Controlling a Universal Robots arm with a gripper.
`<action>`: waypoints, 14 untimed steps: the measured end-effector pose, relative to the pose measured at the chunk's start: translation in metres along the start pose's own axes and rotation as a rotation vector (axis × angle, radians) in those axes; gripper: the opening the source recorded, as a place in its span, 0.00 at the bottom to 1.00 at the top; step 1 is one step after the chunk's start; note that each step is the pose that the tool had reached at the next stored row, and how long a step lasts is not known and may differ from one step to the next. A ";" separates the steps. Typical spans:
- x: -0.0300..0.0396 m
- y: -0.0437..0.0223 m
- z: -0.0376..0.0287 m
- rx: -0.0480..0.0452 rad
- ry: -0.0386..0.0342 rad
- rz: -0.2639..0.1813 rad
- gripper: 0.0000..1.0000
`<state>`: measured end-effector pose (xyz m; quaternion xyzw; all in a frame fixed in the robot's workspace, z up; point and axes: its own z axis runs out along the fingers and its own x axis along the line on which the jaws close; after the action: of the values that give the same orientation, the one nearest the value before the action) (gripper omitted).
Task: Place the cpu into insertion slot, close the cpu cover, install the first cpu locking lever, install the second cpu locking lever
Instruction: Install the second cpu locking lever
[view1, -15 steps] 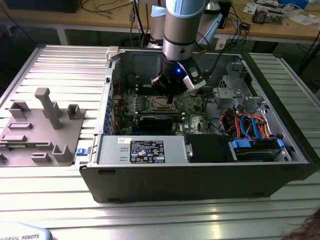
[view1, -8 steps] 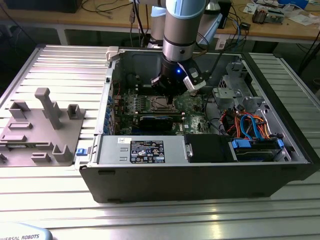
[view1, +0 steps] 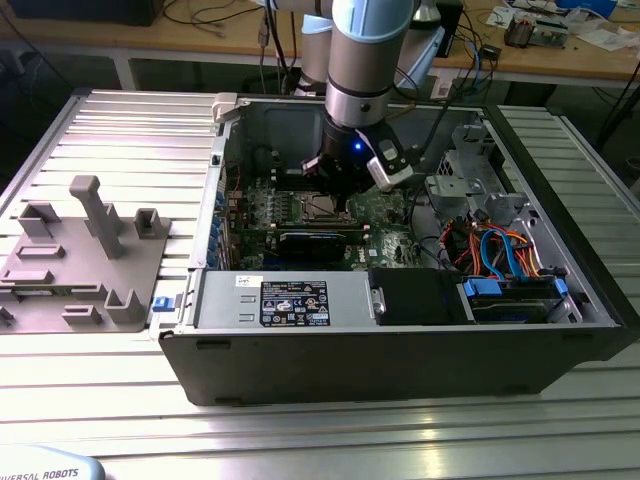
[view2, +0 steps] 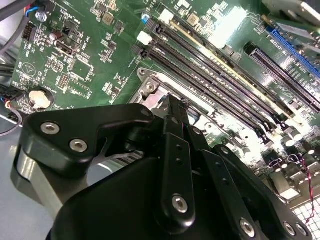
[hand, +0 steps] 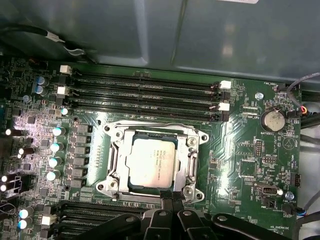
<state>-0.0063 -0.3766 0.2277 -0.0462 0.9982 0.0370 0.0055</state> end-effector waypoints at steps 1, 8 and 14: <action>0.0000 -0.0006 -0.0001 0.0003 0.0002 0.000 0.11; 0.0055 -0.0172 -0.0013 -0.0084 -0.0009 0.000 0.11; 0.0215 -0.0195 -0.0014 -0.0222 -0.0031 0.000 0.11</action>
<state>-0.0259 -0.3981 0.2273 -0.0464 0.9977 0.0481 0.0066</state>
